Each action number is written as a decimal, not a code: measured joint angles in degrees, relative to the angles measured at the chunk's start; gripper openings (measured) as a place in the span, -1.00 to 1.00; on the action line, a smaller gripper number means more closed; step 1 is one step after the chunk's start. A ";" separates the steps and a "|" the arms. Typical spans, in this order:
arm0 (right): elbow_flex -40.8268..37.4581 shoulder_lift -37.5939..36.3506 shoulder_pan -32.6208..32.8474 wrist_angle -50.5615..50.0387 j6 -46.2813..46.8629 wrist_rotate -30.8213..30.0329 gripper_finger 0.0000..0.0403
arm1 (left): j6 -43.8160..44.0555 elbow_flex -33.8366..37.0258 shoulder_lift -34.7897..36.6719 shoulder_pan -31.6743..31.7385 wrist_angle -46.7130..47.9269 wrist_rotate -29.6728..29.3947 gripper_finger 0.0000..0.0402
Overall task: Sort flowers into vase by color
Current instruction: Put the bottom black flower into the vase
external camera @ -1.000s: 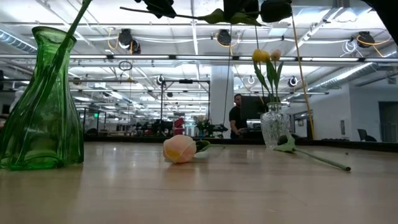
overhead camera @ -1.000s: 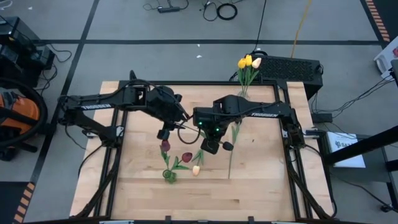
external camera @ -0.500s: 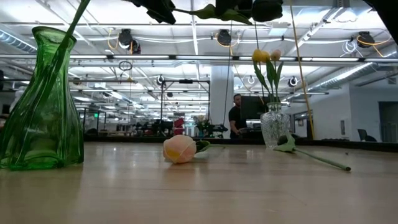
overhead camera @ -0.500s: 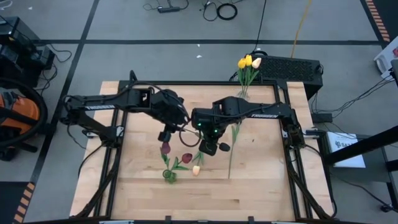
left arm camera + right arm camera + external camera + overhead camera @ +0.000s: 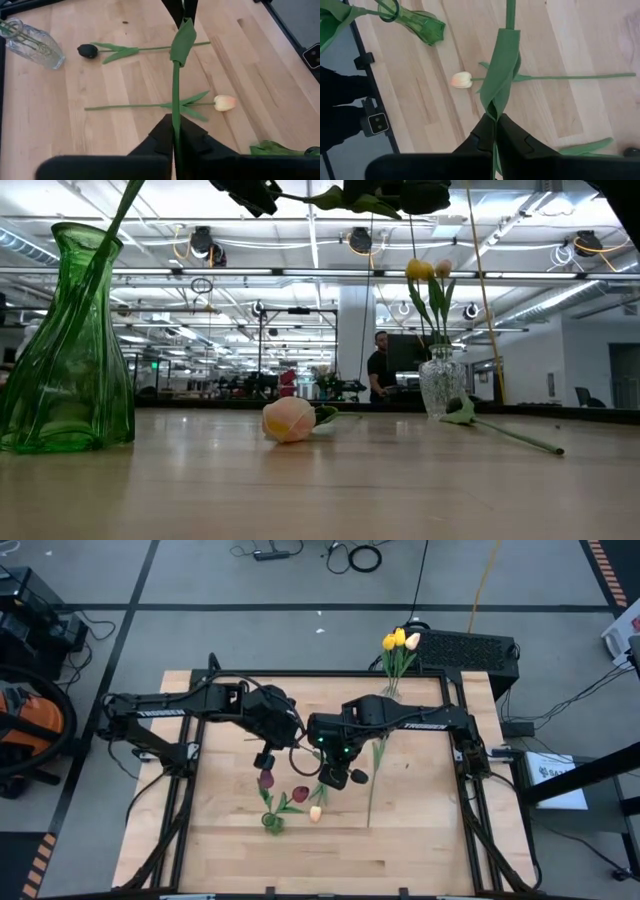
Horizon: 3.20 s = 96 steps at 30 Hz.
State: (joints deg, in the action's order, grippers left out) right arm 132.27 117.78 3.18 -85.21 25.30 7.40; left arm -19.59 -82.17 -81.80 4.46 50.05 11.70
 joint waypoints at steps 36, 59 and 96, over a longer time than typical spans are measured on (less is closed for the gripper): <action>2.29 -17.42 7.55 -4.73 15.52 -34.94 -0.21 | 1.72 -2.49 8.26 6.71 -4.66 -1.82 -1.00; -40.19 -23.53 33.12 1.04 76.80 -76.93 -0.21 | 17.20 12.59 26.87 12.03 -38.01 3.09 -1.00; -59.93 -34.23 3.87 111.73 -11.79 -29.75 -0.33 | 31.32 29.81 30.95 10.72 -65.33 3.10 -1.00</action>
State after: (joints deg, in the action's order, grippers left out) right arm 72.34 83.54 7.05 26.52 13.51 -22.35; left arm 11.73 -52.36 -50.85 15.18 -15.27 14.81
